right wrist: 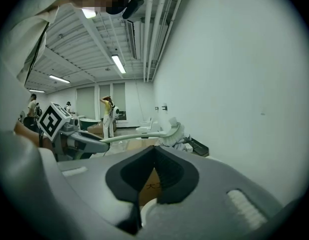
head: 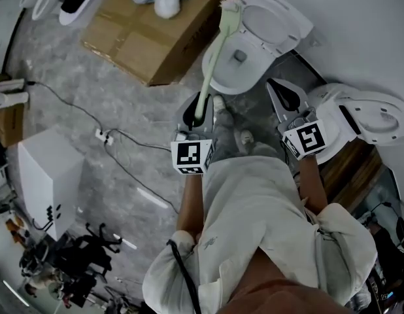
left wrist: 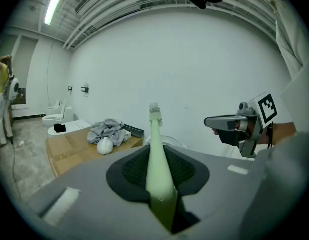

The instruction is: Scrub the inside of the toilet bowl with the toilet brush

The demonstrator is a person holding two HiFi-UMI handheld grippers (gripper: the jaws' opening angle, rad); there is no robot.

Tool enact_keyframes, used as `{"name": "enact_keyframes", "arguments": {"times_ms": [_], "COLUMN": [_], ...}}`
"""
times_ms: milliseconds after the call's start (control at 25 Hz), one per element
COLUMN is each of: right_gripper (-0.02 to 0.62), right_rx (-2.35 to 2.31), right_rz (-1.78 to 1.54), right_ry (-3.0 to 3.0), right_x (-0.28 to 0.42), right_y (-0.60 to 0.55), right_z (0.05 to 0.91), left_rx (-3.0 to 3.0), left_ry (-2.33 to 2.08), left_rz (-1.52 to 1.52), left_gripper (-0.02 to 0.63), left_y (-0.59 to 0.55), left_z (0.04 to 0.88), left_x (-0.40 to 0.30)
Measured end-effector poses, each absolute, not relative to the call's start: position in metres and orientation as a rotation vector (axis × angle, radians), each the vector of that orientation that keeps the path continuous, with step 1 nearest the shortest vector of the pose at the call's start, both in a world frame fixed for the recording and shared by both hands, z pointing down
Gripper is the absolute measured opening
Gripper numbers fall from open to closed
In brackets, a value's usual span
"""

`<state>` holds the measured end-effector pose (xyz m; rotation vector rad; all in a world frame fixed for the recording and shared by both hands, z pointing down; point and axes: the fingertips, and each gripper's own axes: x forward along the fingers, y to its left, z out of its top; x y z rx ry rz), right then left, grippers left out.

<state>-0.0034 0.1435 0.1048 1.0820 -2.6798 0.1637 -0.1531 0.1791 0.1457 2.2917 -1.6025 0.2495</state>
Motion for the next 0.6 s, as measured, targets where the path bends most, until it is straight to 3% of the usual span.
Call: {"name": "enact_keyframes", "arguments": {"times_ms": [600], "right_gripper": [0.003], "right_rx": [1.185], "right_rz": [0.410], "right_ry": [-2.438], "right_x": [-0.012], "right_y": [0.070], "right_z": [0.213], "left_rx": [2.255], "left_ry": [-1.393], "left_rz": [0.368], "left_gripper": [0.100], "left_y": [0.082], "left_z": [0.264], "left_x": [-0.175]}}
